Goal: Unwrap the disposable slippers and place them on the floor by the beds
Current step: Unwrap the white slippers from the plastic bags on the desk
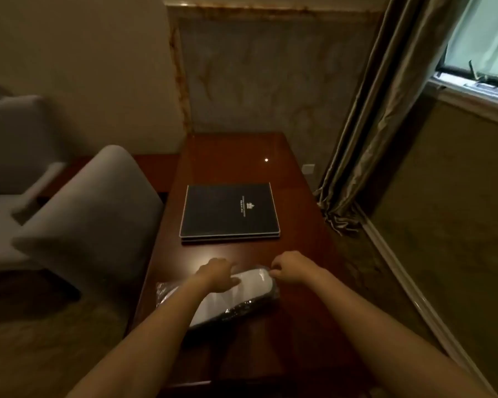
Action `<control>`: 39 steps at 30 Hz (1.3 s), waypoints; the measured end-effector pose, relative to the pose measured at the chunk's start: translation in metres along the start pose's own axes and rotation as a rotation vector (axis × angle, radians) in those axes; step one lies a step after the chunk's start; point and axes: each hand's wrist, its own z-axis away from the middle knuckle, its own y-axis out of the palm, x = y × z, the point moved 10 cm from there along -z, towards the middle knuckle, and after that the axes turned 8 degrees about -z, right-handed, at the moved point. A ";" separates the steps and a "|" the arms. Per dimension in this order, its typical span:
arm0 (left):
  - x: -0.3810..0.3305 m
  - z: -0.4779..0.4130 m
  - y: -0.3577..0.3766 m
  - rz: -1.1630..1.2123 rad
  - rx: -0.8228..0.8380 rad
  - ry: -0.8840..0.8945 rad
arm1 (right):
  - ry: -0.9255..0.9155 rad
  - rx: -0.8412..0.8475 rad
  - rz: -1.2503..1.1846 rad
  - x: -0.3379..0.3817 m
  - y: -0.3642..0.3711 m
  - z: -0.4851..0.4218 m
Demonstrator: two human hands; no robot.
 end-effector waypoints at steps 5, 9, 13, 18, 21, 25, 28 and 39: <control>0.003 0.002 0.039 -0.106 0.049 -0.006 | 0.079 -0.024 -0.034 -0.011 0.041 0.004; 0.003 -0.001 0.054 -0.087 0.012 -0.028 | 0.113 -0.160 -0.088 -0.015 0.052 0.001; 0.004 -0.006 0.068 -0.102 -0.042 -0.057 | 0.140 -0.305 -0.098 -0.017 0.052 -0.002; 0.005 -0.016 0.070 -0.127 -0.108 -0.121 | 0.156 -0.417 -0.130 -0.019 0.052 -0.008; 0.004 -0.020 0.067 -0.167 -0.147 -0.132 | 0.133 -0.458 -0.130 -0.021 0.052 -0.011; 0.006 -0.022 0.068 -0.179 -0.165 -0.133 | 0.103 -0.499 -0.125 -0.024 0.053 -0.013; 0.004 -0.022 0.068 -0.205 -0.180 -0.138 | 0.070 -0.511 -0.119 -0.023 0.055 -0.014; 0.012 -0.002 0.042 -0.047 -0.351 -0.145 | -0.003 -0.636 -0.306 -0.023 0.017 0.002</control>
